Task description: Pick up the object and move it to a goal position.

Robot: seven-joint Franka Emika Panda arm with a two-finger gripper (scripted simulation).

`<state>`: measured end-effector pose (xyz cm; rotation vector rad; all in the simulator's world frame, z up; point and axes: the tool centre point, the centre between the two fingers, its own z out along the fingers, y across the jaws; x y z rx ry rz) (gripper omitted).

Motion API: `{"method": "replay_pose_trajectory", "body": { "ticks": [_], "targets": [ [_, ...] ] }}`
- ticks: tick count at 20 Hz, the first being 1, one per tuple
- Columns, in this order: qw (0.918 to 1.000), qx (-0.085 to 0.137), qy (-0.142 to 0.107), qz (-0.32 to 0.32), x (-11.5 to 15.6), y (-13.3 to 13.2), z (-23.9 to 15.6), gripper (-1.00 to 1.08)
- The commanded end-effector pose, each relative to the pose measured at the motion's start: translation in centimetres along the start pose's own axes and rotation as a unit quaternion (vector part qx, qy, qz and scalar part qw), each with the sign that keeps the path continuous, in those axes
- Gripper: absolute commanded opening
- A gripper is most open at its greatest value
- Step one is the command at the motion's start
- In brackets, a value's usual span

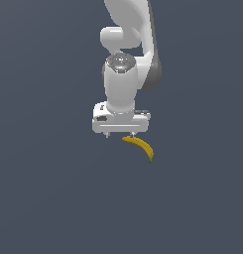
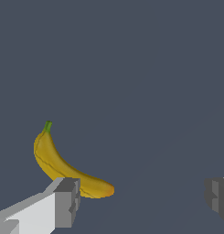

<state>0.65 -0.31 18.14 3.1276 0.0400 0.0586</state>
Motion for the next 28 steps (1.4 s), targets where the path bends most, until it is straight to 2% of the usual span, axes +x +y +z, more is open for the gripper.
{"method": "replay_pose_trajectory", "body": {
  "ticks": [1, 10, 17, 23, 28],
  "targets": [
    [1.0000, 0.000, 0.000, 0.000, 0.0, 0.0, 0.0, 1.00],
    [0.9997, -0.006, -0.018, -0.015, -0.7, -0.5, 1.1, 1.00],
    [0.9995, -0.006, -0.018, -0.025, -0.7, -0.7, 1.4, 1.00],
    [0.9973, -0.005, -0.018, -0.070, -1.1, -1.9, 2.6, 1.00],
    [0.9909, -0.003, -0.019, -0.133, -1.6, -3.5, 4.4, 1.00]
  ]
}}
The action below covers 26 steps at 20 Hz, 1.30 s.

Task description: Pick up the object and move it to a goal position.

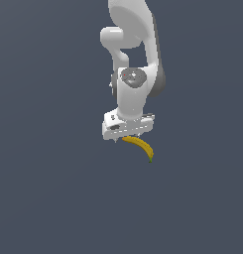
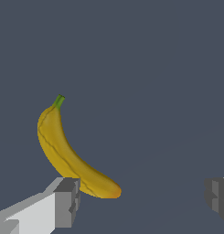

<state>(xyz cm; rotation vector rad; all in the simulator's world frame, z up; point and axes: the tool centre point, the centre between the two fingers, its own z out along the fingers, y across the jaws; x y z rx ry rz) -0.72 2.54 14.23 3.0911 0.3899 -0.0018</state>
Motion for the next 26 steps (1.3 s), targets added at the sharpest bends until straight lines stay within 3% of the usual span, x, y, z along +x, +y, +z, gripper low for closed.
{"method": "replay_pose_trajectory", "body": {
  "ticks": [1, 5, 14, 20, 26],
  "targets": [
    [0.9994, 0.001, 0.000, -0.036, -0.1, -1.0, 1.0, 1.00],
    [0.9943, 0.003, 0.001, -0.106, -0.4, -3.0, 2.9, 1.00],
    [0.9734, 0.009, 0.004, -0.229, -1.1, -6.6, 6.0, 1.00],
    [0.9634, 0.011, 0.005, -0.268, -1.4, -7.8, 7.0, 1.00],
    [0.9620, 0.012, 0.005, -0.273, -1.5, -8.0, 7.1, 1.00]
  ]
}}
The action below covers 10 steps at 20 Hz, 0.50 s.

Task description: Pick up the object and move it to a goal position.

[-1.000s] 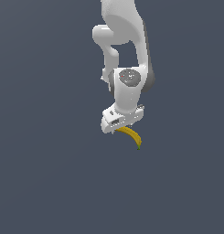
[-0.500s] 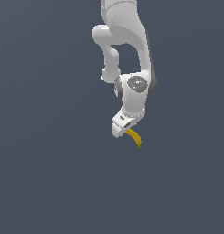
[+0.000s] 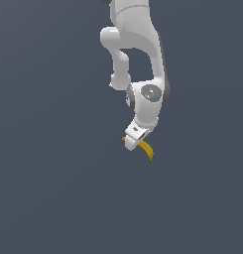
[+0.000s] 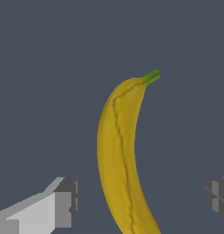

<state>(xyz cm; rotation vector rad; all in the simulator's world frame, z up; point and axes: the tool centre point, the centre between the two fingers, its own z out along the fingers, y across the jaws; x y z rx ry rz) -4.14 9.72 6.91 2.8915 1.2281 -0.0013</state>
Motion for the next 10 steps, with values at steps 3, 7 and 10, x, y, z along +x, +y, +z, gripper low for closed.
{"method": "replay_pose_trajectory", "body": {
  "ticks": [3, 7, 10],
  "targets": [
    [1.0000, 0.000, 0.000, 0.000, 0.0, 0.0, 0.5, 1.00],
    [1.0000, 0.000, 0.000, -0.001, 0.0, -0.1, 2.1, 1.00],
    [1.0000, 0.000, 0.000, -0.002, -0.1, -0.1, 3.6, 1.00]
  ]
}}
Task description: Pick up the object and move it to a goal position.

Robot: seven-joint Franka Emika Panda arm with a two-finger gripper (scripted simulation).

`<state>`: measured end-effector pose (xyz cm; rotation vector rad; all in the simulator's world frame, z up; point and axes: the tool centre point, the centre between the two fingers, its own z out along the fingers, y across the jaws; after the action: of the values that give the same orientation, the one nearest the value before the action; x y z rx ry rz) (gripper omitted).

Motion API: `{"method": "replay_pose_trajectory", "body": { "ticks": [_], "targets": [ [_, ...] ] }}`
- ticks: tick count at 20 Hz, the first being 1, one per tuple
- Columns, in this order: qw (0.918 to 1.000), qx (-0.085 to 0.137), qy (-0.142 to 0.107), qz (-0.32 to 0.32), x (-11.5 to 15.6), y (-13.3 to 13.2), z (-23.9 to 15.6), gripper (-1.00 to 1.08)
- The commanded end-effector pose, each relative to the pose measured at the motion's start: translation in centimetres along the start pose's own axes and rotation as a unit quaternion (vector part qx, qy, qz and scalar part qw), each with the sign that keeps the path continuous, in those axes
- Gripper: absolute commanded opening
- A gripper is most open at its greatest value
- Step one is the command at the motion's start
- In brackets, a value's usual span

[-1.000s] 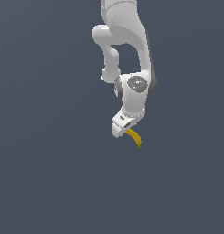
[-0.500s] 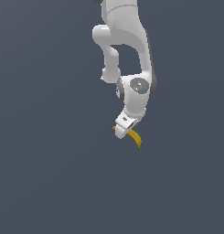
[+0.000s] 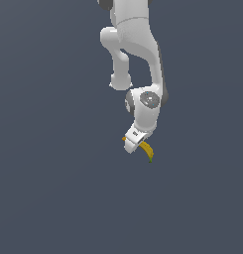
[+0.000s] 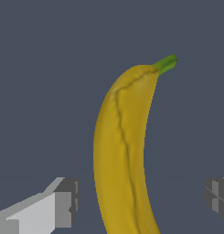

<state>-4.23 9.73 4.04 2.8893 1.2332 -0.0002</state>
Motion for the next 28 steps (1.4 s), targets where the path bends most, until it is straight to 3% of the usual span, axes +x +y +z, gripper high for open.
{"method": "replay_pose_trajectory", "body": {
  "ticks": [1, 7, 8, 21, 28],
  "targets": [
    [1.0000, 0.000, 0.000, -0.001, 0.0, 0.0, 1.2, 1.00],
    [1.0000, 0.000, 0.000, -0.001, 0.0, 0.0, 2.2, 1.00],
    [1.0000, 0.000, 0.000, -0.001, 0.0, 0.0, 2.2, -1.00],
    [1.0000, 0.000, 0.001, -0.003, 0.1, -0.2, 1.9, -1.00],
    [1.0000, 0.000, 0.001, -0.003, -0.4, -0.1, -0.3, -1.00]
  ]
}}
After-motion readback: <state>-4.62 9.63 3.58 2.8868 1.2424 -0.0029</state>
